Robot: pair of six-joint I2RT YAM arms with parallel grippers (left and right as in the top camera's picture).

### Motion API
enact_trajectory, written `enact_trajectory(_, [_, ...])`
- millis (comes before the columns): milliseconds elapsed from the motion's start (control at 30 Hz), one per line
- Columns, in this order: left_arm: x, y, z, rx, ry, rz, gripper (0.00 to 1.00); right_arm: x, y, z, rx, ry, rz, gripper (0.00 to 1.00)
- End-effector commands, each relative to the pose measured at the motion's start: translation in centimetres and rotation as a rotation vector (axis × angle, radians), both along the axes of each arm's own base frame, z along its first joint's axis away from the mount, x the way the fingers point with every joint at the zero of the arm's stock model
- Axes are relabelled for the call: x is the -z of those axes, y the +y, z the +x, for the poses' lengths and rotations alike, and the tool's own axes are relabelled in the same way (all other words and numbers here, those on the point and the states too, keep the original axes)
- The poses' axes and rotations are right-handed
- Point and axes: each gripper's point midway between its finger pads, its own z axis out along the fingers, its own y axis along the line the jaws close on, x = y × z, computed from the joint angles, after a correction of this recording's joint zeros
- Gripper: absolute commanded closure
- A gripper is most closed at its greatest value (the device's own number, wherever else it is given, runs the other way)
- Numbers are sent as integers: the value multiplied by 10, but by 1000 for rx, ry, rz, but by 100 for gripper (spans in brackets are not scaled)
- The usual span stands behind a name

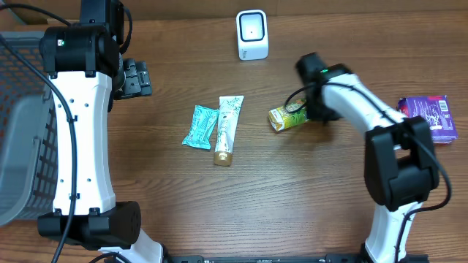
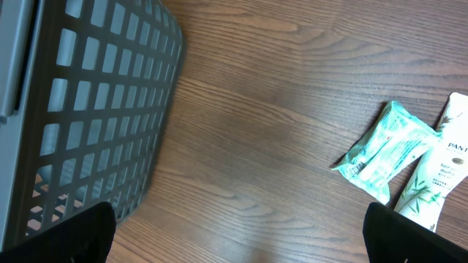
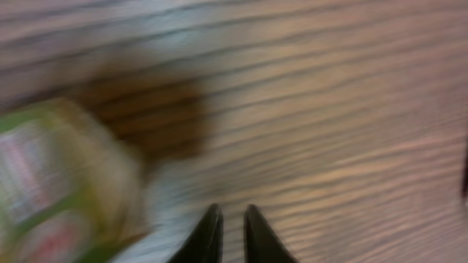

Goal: Scan the item barcode

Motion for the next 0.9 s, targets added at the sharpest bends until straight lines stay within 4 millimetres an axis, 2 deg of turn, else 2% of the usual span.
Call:
enact_trajectory(0, [-9, 1, -1, 8, -28, 9, 0, -26, 27, 19, -65, -19, 233, 66])
enact_trajectory(133, [-9, 1, -1, 8, -28, 9, 0, -62, 84, 16, -123, 12, 584, 46])
enact_trajectory(200, [-9, 1, -1, 8, -28, 9, 0, -78, 115, 8, -141, 30, 736, 41])
enact_trajectory(300, [-9, 1, -1, 8, -28, 9, 0, -87, 151, 1, -129, 49, 856, 42])
enact_trajectory(367, [-9, 1, -1, 8, -28, 9, 0, -82, 168, 6, -121, 11, 843, 46])
enact_trajectory(467, [-9, 1, -1, 8, -28, 9, 0, -65, 179, 20, -55, -102, 732, 52])
enact_trajectory(633, [-9, 1, -1, 9, -28, 9, 0, -33, 181, 41, 21, -263, 559, 58])
enact_trajectory(733, [-9, 1, -1, 8, -28, 9, 0, -17, 190, 40, 10, -244, 563, 58])
enact_trajectory(867, [-9, 1, -1, 8, -28, 9, 0, -12, 188, 27, 4, -188, 546, 57])
